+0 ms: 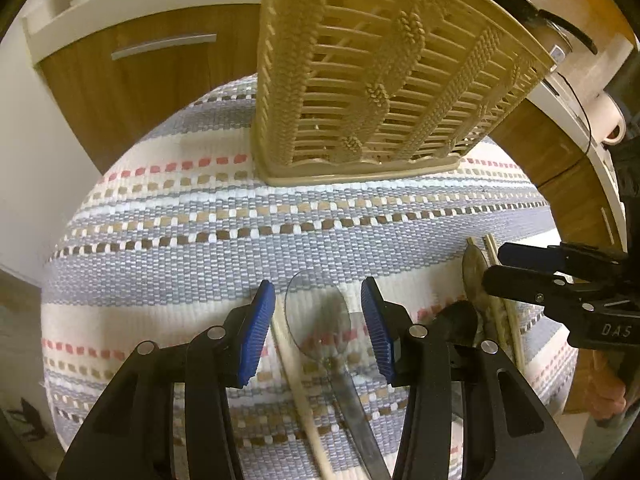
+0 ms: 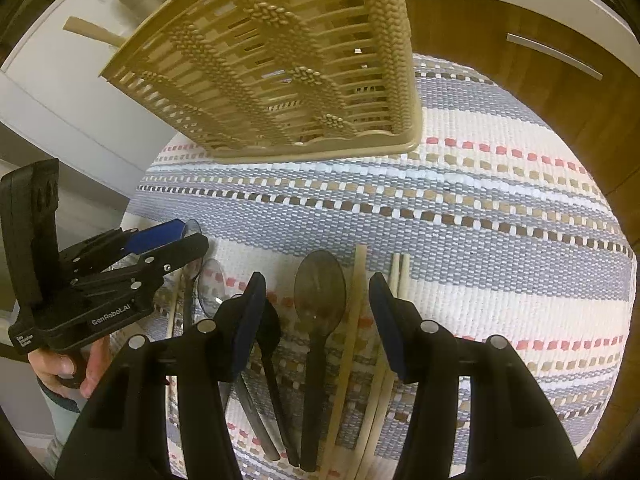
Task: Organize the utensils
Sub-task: 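Grasp a clear plastic spoon with the left tool while the right tool grasps a metal spoon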
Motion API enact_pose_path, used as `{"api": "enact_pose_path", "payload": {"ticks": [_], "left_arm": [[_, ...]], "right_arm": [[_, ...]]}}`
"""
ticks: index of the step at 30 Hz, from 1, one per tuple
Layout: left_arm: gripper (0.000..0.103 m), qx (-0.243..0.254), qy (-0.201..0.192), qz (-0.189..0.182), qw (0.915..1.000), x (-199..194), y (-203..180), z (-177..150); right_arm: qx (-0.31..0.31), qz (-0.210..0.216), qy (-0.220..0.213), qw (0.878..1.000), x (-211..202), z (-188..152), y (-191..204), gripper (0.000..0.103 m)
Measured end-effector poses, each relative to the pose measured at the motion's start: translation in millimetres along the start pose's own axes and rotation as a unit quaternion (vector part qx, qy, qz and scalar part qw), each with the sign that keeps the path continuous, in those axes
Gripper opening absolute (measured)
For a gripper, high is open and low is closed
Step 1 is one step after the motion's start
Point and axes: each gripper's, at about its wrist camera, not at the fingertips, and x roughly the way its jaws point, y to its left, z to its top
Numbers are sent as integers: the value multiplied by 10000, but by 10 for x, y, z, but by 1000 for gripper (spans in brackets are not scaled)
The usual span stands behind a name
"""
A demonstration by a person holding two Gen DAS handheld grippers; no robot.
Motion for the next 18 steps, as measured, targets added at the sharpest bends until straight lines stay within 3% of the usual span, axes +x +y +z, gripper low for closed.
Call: {"api": "enact_pose_path", "payload": {"ticks": [5, 11, 14, 18], "left_arm": [[42, 102, 41, 121, 9999, 77, -136, 13], [42, 416, 6, 565, 9975, 223, -436, -41], [33, 516, -13, 756, 9958, 230, -526, -83], [33, 564, -12, 749, 9956, 235, -590, -129]], "right_arm": [[-24, -67, 65, 10000, -13, 3, -96, 50], [-89, -202, 160, 9996, 95, -12, -29, 50], [-133, -272, 206, 9993, 127, -8, 35, 50], [-251, -418, 259, 9985, 196, -19, 174, 49]]}}
